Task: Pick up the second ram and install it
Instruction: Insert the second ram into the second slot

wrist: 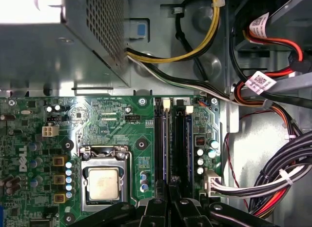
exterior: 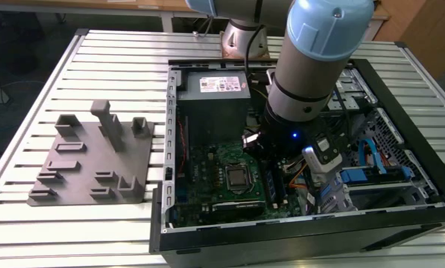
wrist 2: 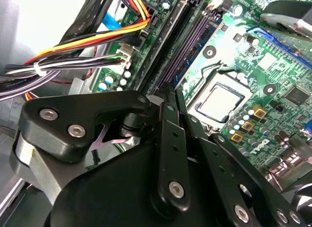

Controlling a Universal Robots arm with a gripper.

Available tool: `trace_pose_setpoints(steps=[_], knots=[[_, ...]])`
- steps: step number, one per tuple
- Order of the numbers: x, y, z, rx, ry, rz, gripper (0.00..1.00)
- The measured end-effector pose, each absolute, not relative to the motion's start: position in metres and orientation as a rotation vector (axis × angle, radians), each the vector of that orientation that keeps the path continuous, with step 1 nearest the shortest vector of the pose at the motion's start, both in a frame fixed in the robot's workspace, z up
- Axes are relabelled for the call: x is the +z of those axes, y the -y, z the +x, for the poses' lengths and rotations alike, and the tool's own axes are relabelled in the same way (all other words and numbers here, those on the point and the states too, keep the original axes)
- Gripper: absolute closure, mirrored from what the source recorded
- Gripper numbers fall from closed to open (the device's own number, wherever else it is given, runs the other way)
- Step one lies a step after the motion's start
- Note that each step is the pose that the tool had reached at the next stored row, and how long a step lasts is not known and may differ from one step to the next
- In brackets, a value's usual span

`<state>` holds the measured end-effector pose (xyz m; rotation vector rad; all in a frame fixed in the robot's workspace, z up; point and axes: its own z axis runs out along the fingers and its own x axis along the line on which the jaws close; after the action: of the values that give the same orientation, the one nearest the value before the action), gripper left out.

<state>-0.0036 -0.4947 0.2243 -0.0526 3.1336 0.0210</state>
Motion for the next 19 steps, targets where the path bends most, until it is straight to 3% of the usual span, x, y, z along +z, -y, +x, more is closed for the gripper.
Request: trace_pose_setpoints(steps=[19], knots=[[0.2260,0.4970,-0.0018,0.016,-3.133,-0.034,0.87]])
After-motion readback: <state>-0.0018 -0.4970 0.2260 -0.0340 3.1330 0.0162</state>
